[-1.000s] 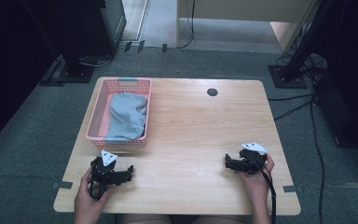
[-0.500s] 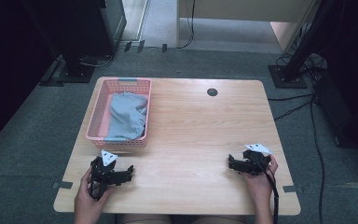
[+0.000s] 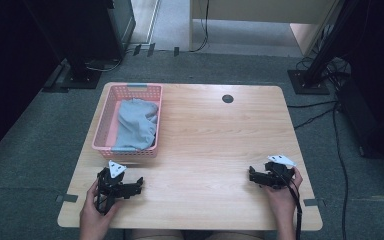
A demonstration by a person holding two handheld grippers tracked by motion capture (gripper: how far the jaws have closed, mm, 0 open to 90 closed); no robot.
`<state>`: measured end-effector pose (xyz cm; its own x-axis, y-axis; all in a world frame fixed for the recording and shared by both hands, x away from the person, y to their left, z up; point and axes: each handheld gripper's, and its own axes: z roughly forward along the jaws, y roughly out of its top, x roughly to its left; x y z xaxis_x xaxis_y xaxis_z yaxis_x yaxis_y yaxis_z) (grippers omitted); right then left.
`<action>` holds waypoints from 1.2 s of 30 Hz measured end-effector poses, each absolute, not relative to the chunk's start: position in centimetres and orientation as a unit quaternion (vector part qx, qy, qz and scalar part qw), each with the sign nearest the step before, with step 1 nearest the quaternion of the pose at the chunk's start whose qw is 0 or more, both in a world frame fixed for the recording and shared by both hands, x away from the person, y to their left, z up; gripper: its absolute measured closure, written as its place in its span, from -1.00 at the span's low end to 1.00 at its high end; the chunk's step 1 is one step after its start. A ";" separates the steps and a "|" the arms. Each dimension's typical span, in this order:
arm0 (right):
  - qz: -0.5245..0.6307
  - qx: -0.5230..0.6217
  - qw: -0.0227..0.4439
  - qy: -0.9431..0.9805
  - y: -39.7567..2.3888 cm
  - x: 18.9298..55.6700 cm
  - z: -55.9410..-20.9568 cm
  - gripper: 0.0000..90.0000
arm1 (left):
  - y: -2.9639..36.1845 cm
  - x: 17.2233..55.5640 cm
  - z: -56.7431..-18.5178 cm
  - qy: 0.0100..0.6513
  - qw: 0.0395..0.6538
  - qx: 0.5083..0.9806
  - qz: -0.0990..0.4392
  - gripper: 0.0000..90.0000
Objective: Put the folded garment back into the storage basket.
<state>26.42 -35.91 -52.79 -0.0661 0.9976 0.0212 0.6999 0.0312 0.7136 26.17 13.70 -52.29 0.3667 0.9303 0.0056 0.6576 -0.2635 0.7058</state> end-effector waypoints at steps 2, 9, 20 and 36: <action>0.289 0.634 0.258 0.670 -36.0 26.4 -52.8 -1.00 | 13.7 26.2 -52.3 0.519 0.314 0.765 0.217 -1.00; 0.288 0.636 0.258 0.668 -36.3 26.3 -52.8 -1.00 | 13.7 26.2 -52.3 0.519 0.314 0.765 0.217 -1.00; 0.285 0.644 0.262 0.660 -37.4 25.9 -52.8 -1.00 | 13.7 26.2 -52.3 0.519 0.314 0.765 0.217 -1.00; 0.278 0.660 0.268 0.644 -39.6 25.1 -52.8 -1.00 | 13.7 26.2 -52.3 0.519 0.314 0.765 0.217 -1.00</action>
